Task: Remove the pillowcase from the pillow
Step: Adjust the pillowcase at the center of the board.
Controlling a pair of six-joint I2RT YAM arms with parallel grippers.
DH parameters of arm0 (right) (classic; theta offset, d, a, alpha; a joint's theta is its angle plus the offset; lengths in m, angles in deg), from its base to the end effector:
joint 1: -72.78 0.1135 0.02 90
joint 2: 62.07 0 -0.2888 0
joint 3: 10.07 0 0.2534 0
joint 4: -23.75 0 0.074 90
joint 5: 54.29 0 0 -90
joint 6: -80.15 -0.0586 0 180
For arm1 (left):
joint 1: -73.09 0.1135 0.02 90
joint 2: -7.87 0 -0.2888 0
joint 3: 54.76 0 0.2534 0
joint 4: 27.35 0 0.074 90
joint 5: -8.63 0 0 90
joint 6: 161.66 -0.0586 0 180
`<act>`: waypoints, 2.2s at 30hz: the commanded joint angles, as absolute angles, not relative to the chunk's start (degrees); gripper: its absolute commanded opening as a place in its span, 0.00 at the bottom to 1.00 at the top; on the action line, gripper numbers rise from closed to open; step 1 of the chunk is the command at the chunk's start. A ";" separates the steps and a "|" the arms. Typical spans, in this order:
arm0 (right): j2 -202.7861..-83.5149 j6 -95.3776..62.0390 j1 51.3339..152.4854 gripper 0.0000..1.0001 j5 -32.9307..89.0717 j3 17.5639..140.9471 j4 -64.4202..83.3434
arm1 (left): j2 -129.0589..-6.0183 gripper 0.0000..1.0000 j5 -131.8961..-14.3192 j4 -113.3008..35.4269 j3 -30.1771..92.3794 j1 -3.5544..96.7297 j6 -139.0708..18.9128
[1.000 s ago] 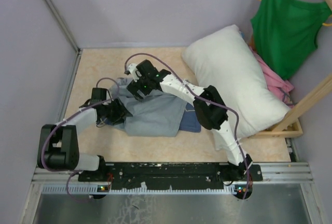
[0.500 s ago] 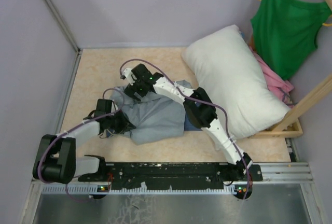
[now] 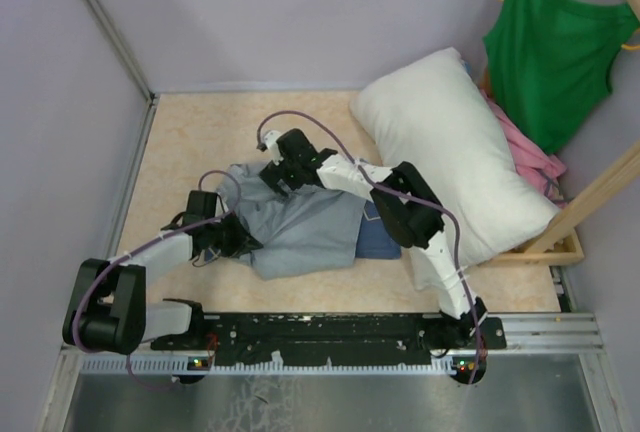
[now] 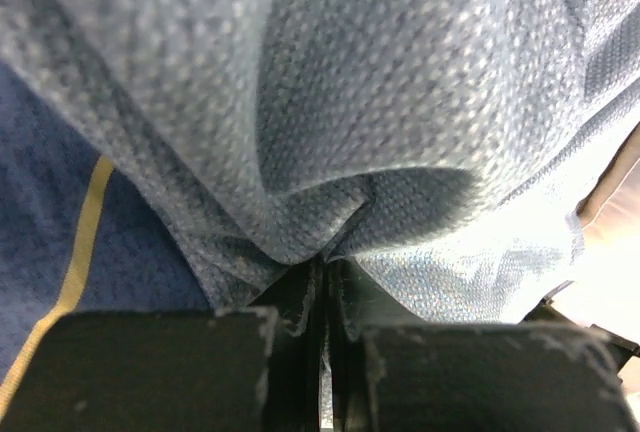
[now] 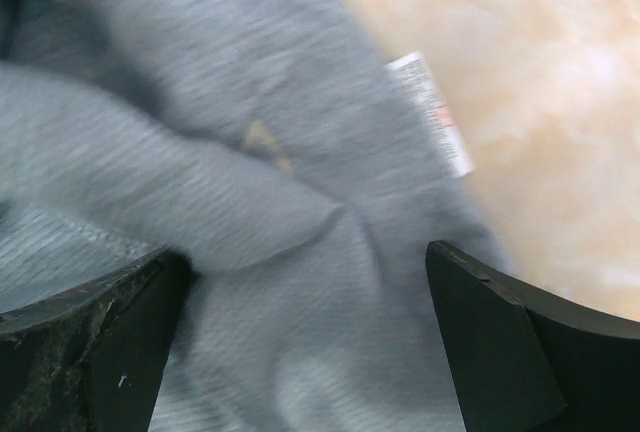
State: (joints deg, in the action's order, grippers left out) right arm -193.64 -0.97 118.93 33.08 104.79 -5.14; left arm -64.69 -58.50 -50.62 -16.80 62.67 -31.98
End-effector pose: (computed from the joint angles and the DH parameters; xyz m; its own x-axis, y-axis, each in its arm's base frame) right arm 0.3770 0.3964 0.1620 -0.3744 -0.6123 -0.6963 -0.8101 0.5813 -0.0756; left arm 0.2025 -0.0604 0.1367 -0.8772 -0.4369 -0.1992 -0.2471 0.7664 -0.5929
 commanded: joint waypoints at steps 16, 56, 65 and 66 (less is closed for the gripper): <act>-190.80 -13.97 101.57 0.99 36.70 114.25 -11.08 | -65.81 0.00 -63.12 -57.63 -19.20 59.73 -34.30; -209.93 -2.67 116.59 0.36 12.68 132.05 4.20 | -60.38 0.00 -60.28 -55.81 -22.50 58.27 -32.44; -212.58 -24.07 109.55 0.00 11.65 143.50 7.22 | -58.53 0.00 -61.84 -56.49 -23.44 57.30 -31.37; -212.42 -28.17 107.83 0.00 10.36 143.69 8.86 | -58.31 0.00 -62.15 -56.55 -23.67 57.24 -31.16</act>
